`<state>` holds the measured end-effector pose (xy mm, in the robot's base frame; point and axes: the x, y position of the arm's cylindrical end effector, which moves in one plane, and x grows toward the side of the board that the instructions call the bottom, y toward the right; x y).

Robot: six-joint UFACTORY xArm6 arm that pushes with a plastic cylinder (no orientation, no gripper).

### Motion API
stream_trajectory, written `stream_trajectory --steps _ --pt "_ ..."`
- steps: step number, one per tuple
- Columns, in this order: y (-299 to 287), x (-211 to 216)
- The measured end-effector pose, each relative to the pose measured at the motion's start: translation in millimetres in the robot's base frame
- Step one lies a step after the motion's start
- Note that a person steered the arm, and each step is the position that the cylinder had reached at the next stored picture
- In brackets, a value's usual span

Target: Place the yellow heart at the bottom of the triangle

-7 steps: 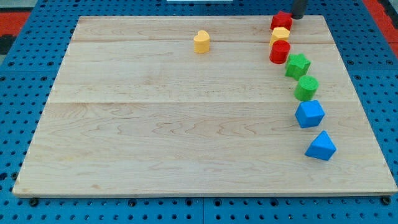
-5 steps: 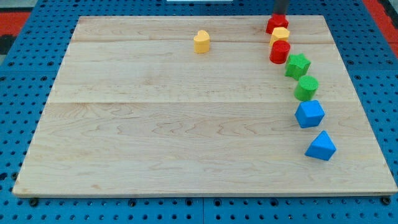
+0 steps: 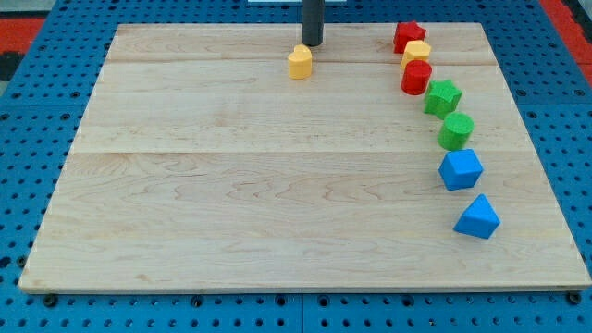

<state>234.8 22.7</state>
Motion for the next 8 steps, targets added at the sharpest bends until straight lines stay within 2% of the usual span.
stream_trajectory --steps 3,5,6,7,8 --pt "14 70" --pt "14 84" --pt "23 84" --pt "74 58" --pt "51 1"
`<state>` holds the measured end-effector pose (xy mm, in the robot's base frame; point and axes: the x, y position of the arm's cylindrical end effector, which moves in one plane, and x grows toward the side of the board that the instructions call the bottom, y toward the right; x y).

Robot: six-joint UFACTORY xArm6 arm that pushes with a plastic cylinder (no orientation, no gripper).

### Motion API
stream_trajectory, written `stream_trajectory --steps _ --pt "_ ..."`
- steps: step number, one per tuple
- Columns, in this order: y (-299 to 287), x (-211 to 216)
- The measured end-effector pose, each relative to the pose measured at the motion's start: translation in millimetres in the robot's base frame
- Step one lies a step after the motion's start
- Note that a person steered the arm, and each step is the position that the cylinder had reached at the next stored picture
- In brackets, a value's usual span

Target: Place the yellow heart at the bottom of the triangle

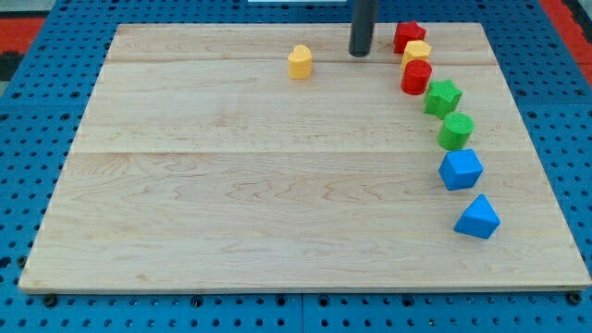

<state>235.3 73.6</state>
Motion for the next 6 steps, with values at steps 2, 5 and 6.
stream_trajectory --steps 2,5,6 --pt "-97 51" --pt "-117 56" --pt "-82 34"
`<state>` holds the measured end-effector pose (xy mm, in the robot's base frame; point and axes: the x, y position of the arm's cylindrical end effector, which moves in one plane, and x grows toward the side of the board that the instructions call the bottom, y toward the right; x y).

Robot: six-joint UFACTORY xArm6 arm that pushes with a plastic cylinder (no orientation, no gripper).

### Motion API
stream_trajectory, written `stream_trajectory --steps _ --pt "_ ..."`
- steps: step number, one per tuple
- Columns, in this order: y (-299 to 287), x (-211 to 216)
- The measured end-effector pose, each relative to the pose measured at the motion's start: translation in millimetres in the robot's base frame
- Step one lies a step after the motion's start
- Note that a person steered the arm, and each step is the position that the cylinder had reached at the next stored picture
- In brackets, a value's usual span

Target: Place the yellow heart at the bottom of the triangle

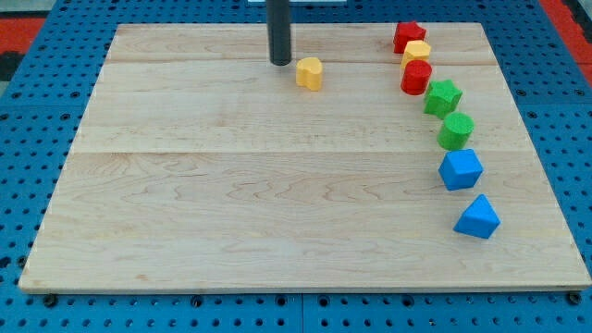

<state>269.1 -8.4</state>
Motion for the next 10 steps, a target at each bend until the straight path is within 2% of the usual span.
stream_trajectory --steps 1,2,4,5,6,7,8,9,10 --pt "47 31" --pt "64 74" --pt "83 199" --pt "104 244" --pt "86 231" --pt "100 208" --pt "136 223" --pt "132 268" --pt "127 283"
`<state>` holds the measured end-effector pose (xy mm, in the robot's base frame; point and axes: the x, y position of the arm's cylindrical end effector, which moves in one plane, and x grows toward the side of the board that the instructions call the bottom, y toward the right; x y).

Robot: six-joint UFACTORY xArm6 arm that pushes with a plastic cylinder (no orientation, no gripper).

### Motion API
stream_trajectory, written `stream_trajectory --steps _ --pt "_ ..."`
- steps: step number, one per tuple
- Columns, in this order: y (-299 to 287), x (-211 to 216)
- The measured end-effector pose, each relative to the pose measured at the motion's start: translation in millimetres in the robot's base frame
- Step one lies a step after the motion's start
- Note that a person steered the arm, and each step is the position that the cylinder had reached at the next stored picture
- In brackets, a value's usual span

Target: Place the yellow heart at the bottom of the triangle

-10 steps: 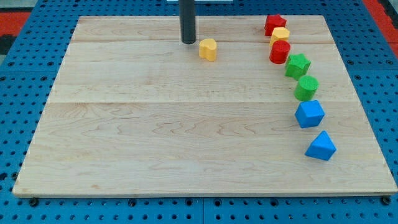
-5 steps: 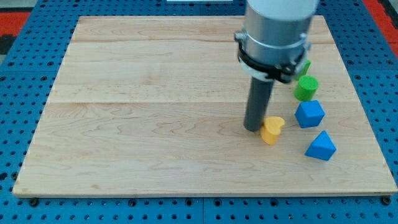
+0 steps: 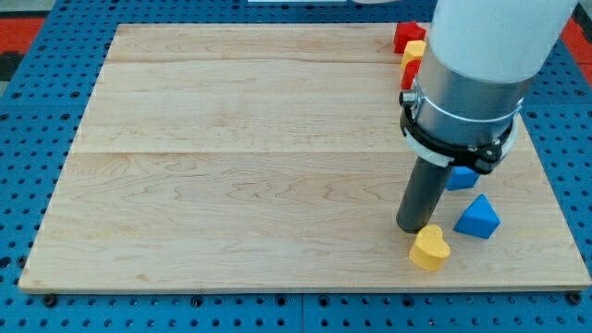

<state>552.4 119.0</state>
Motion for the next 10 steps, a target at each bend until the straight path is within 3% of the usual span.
stream_trajectory --steps 1,4,8,9,10 --pt "-55 8" --pt "27 50" --pt "34 24" --pt "-29 3" --pt "-14 -6"
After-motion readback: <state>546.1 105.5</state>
